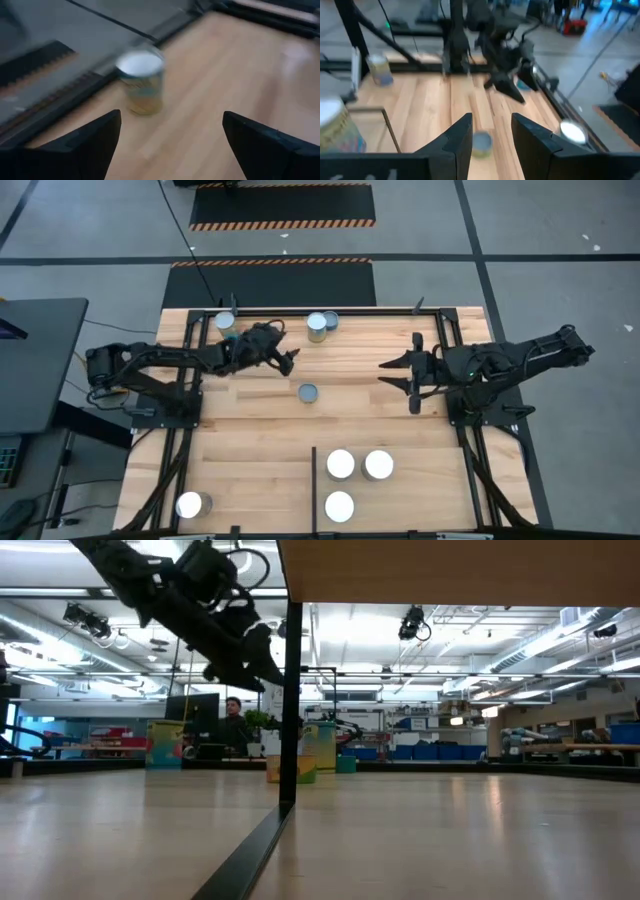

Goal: Pick and place cans onto a shelf
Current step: Put the canned tomatoes aligned with the other canned tomatoes on the shelf

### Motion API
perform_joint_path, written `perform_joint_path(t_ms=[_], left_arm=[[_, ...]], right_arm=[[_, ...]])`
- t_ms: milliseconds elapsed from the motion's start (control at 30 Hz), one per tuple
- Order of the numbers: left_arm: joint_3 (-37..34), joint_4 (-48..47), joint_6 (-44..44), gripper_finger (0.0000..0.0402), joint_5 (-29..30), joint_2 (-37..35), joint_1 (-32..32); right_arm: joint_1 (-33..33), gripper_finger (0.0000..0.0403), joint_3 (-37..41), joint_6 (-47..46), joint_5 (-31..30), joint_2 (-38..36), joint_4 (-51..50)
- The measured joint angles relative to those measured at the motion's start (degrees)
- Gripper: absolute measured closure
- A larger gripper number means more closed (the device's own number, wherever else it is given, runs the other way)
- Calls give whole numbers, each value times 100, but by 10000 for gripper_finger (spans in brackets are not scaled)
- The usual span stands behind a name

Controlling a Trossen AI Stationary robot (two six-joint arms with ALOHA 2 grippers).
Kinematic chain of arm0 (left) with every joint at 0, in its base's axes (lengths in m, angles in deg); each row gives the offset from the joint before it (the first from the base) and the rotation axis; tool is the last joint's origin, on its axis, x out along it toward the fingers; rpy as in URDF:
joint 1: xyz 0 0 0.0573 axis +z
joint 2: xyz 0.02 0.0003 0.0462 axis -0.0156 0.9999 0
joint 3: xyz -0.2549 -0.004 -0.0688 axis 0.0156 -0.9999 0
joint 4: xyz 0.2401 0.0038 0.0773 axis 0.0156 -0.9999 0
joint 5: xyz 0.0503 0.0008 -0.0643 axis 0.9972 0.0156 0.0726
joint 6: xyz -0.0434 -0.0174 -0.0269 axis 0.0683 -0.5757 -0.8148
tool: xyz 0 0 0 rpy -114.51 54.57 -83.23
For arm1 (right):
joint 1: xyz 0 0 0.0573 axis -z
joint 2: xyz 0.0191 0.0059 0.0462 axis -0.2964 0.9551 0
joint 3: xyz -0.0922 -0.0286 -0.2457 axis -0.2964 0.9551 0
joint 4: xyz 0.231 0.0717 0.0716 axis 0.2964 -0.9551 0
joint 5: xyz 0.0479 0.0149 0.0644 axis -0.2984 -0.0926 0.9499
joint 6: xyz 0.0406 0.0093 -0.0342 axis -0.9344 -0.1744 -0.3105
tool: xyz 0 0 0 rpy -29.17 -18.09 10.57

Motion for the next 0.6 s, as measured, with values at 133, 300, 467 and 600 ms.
perform_joint_path(t_ms=[133, 300, 467, 600], left_arm=[[-139, -100, 108, 45, -793, -83, -231], [-205, -173, 159, 45, 0, -136, -1102], [-205, -646, -207, 45, 1053, -302, -1314], [-107, -1596, -799, 45, 2682, -630, -1084]], right_arm=[[50, 259, 0, -238, -76, 17, -443], [72, 259, 0, -81, -70, 75, -698], [225, 259, 2, 35, -79, 263, -629], [259, 258, 2, 124, -70, 346, -625]])
